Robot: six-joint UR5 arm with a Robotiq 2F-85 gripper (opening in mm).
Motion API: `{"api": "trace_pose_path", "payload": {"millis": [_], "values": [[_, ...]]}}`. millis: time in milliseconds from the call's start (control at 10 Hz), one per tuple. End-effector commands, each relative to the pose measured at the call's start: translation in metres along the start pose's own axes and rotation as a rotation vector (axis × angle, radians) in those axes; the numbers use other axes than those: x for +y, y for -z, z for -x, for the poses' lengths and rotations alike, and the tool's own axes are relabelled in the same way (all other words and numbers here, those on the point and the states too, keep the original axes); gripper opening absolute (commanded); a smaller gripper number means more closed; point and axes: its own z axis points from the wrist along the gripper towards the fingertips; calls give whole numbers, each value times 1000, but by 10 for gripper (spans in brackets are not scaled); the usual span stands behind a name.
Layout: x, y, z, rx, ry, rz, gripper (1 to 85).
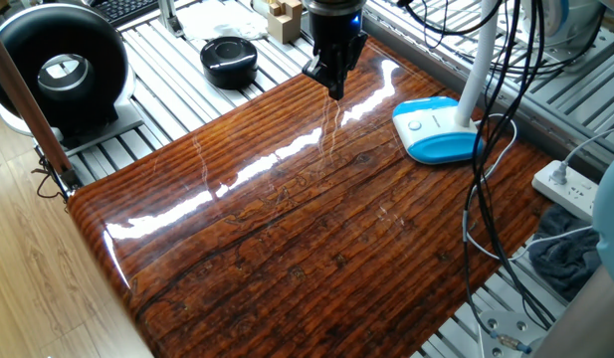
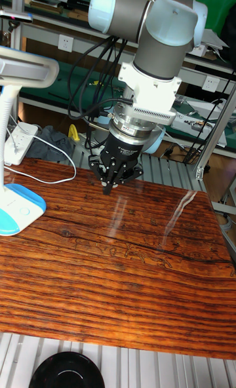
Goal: Turn on the desk lamp by pressing the button
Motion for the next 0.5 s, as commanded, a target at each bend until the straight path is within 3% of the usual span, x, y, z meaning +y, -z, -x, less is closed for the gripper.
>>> {"api": "trace_pose_path", "payload": {"millis": [0,400], "values": [[2,1,1,-5,3,10,10],[1,1,1,-8,6,8,10]]}}
